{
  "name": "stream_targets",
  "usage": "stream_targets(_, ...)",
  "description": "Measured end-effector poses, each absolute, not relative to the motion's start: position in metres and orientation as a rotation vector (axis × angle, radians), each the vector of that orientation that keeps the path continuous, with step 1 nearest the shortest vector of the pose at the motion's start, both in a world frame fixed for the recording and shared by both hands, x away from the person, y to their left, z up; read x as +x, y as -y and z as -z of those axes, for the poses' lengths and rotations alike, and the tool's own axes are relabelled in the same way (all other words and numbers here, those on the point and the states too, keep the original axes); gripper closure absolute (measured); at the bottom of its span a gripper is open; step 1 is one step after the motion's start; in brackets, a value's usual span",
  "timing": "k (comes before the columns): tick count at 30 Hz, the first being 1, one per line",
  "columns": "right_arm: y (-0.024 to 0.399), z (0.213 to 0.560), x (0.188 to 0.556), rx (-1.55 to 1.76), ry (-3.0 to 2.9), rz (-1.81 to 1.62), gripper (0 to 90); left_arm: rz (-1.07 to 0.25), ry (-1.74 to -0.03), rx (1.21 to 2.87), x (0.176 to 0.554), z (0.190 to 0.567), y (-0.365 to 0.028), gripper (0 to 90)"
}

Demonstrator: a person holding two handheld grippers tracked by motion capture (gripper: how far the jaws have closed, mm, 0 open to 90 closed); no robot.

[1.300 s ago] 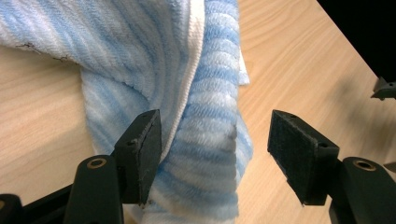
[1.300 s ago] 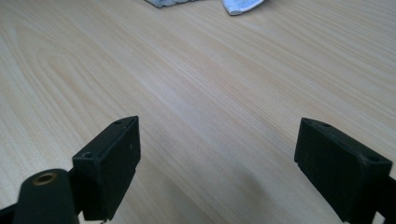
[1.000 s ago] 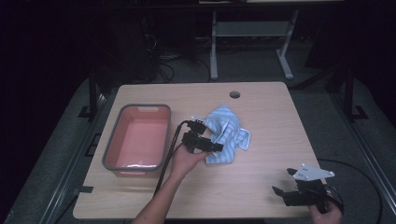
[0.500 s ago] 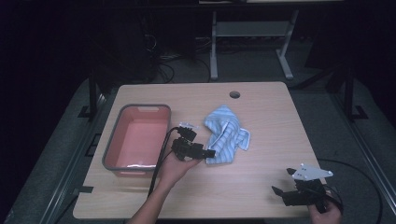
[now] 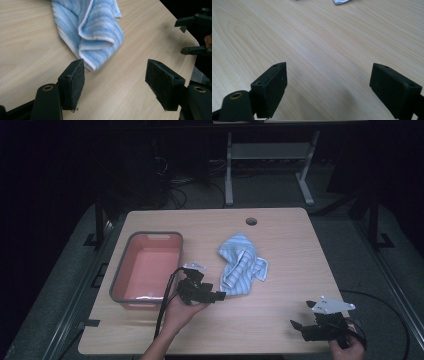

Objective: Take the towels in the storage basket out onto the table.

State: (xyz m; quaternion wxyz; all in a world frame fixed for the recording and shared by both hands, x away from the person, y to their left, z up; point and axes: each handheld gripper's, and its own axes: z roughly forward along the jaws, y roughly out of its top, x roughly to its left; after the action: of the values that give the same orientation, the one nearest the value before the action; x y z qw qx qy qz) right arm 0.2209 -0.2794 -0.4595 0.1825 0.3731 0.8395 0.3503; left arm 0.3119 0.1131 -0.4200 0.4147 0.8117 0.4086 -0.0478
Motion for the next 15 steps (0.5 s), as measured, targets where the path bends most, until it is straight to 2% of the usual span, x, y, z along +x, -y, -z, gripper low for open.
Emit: stream_targets(15, 0.280, 0.460, 0.219, 1.068, -2.361, -0.985, 13.8, 0.125, -0.986, 2.033, 0.284, 0.426, -0.125, 31.2)
